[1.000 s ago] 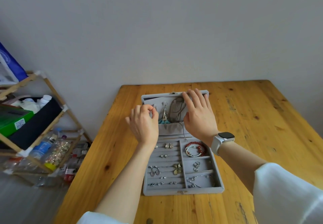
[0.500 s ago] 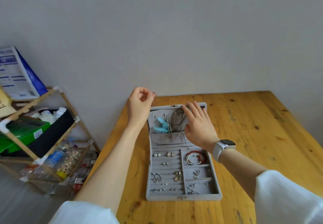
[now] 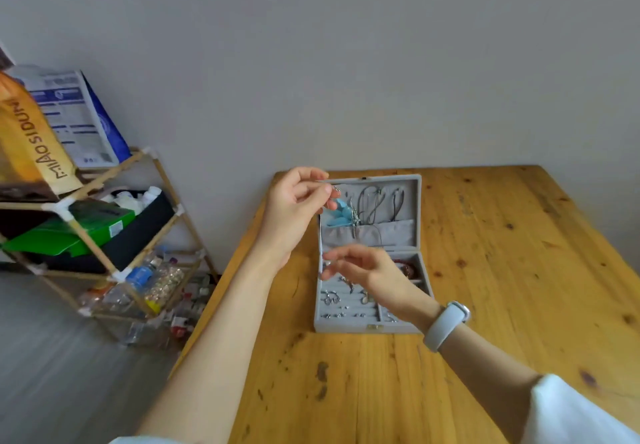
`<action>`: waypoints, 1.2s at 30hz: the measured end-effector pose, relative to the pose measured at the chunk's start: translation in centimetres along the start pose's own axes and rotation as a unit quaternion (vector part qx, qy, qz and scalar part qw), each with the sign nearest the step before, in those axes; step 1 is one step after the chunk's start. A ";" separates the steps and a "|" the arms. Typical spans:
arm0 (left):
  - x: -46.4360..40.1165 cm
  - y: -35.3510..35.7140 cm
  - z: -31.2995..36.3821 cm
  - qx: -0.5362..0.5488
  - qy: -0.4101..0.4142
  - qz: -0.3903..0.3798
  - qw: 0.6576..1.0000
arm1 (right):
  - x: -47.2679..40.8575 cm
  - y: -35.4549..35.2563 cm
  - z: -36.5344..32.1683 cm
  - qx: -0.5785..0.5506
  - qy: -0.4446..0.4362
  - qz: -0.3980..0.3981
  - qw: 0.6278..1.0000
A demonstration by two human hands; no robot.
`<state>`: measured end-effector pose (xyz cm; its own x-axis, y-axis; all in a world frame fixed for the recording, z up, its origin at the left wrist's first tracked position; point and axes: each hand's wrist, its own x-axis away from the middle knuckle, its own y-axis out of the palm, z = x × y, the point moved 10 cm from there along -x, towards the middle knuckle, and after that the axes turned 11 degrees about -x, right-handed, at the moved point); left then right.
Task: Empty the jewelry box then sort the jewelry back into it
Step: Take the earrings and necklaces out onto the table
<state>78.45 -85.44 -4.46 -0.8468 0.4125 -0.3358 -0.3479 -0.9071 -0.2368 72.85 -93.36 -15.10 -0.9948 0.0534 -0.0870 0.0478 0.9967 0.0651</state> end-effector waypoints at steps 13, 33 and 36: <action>14.5 -10.5 -21.6 -0.101 -0.260 0.110 0.954 | 9.4 9.7 12.9 0.276 0.059 0.044 0.958; 7.3 -13.0 -25.6 -0.382 -0.133 0.022 0.914 | 5.1 17.3 12.3 0.440 -0.123 -0.103 0.884; 7.9 -13.6 -25.0 -0.356 -0.137 0.043 0.923 | 4.6 15.7 11.6 0.423 -0.119 -0.097 0.893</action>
<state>86.59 -67.77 -26.73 -0.9629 0.2160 -0.1618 -0.0037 -0.6101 -0.7923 70.03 -76.72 -26.06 -0.9493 -0.2147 -0.2297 0.0267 0.6730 -0.7391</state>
